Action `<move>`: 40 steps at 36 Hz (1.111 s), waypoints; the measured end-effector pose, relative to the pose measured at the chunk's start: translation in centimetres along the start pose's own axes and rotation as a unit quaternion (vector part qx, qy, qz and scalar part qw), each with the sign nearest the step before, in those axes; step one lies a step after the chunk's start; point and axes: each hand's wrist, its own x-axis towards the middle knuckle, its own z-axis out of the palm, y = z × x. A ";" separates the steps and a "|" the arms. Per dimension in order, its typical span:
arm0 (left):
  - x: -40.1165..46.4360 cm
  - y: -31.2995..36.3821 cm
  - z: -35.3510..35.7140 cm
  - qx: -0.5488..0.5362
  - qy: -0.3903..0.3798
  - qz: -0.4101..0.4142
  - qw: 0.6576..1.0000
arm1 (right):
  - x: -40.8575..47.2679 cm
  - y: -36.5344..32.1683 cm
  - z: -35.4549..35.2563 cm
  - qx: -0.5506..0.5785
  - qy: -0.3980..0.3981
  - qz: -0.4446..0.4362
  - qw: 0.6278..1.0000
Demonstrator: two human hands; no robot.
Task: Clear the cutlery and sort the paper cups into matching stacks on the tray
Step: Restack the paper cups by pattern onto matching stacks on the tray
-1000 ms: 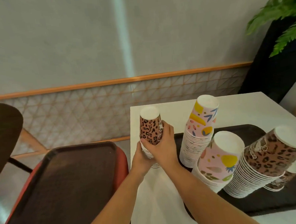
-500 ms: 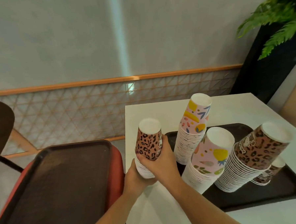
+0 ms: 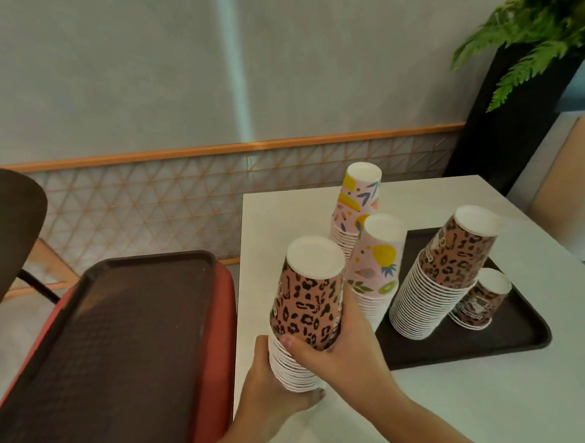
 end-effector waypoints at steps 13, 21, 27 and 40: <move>-1.8 2.7 10.9 -0.113 -0.041 -0.015 0.993 | -4.2 1.4 -10.9 -0.004 0.000 0.000 1.000; -1.7 4.7 18.7 -0.084 -0.026 -0.018 0.996 | -4.4 2.7 -19.6 0.028 -0.007 -0.003 1.000; -1.7 6.2 23.0 -0.076 -0.036 -0.028 0.996 | -3.7 4.2 -25.3 0.017 -0.014 -0.001 1.000; -1.5 7.1 27.7 -0.074 -0.017 -0.055 0.996 | -2.1 7.1 -29.8 -0.018 -0.064 0.013 0.998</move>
